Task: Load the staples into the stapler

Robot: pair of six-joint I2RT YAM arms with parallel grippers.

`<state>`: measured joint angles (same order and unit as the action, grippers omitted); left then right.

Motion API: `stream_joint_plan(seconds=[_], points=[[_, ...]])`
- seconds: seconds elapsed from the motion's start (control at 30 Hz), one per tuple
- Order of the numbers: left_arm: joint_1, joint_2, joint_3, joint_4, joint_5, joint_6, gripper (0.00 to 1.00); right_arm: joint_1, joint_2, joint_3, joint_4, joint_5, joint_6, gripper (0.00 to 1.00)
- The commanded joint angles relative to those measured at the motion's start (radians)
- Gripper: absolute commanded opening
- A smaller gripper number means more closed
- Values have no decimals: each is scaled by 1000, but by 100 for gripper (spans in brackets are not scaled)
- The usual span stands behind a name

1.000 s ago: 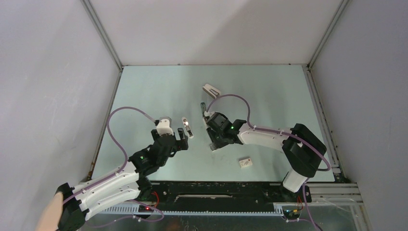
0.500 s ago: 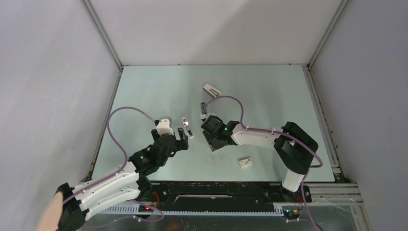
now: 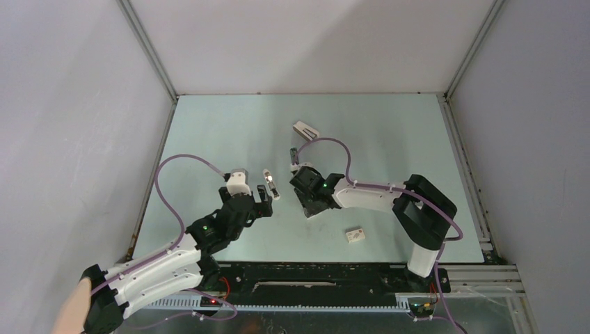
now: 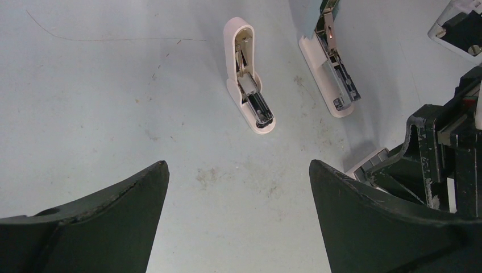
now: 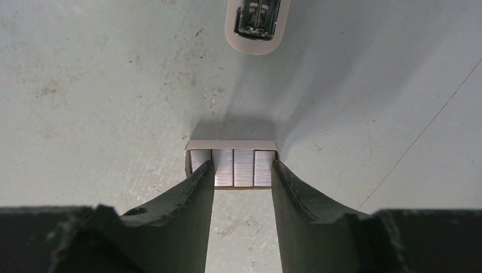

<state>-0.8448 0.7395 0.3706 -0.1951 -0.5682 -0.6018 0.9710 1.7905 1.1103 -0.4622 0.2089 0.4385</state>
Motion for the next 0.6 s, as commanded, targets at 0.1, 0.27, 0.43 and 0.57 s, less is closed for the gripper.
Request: stream_joint_plan(seconds=[0.1, 0.27, 0.43, 0.57], points=[[0, -1, 1, 43, 4, 4, 96, -24, 23, 14, -10, -12, 17, 37], [1, -3, -1, 44, 5, 3, 96, -59, 1, -18, 28, -91, 19, 32], [1, -3, -2, 48, 11, 2, 96, -105, -35, -65, 75, -176, 25, 30], [0, -3, -5, 53, 13, -2, 96, -131, -55, -89, 97, -197, 29, 28]])
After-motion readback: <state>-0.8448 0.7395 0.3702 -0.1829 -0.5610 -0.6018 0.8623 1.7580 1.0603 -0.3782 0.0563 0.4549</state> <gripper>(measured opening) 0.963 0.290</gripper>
